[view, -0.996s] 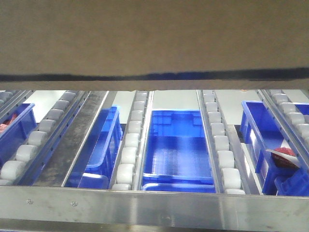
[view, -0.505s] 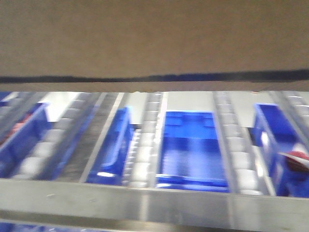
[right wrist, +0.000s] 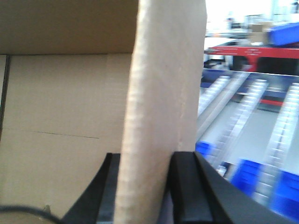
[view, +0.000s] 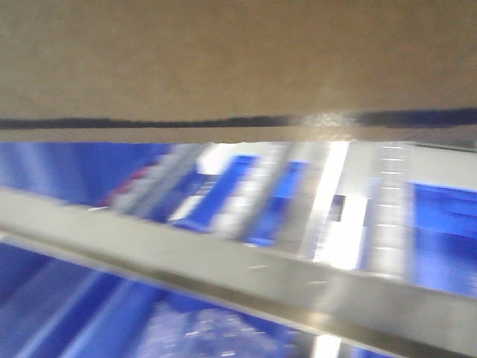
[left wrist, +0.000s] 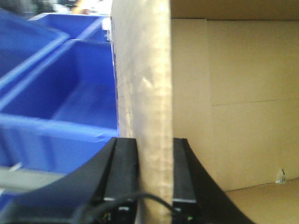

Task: Grab box from left shelf to table start
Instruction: 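Hold the box with both grippers while the base turns away from the shelf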

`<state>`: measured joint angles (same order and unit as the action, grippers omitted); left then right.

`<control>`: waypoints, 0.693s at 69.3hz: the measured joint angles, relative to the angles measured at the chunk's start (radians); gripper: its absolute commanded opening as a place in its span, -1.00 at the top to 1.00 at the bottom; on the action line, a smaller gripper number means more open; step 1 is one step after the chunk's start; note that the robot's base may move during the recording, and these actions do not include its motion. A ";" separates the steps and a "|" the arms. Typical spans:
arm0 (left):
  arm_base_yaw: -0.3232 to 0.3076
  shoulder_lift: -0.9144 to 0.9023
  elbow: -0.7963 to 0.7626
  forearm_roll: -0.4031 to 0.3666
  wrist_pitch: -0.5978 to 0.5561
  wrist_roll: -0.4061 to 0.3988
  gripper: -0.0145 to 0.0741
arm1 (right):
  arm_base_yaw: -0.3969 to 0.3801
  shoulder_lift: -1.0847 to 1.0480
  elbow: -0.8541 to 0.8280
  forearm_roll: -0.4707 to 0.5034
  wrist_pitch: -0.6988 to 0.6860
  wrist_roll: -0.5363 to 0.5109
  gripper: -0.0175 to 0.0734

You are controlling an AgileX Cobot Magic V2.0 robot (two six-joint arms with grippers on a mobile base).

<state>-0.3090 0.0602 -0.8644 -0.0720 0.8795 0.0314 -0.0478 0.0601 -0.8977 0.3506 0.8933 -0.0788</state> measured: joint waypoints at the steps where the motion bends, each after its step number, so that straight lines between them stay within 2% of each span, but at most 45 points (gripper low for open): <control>1: 0.000 0.000 0.000 0.000 0.000 0.000 0.88 | 0.000 0.000 0.000 0.000 0.000 0.000 0.49; 48: 0.000 0.000 0.000 0.000 0.001 0.000 0.88 | 0.000 0.000 0.000 0.000 0.000 0.000 0.49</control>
<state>-0.3090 0.0602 -0.8644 -0.0720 0.8809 0.0314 -0.0478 0.0601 -0.8977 0.3506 0.8933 -0.0788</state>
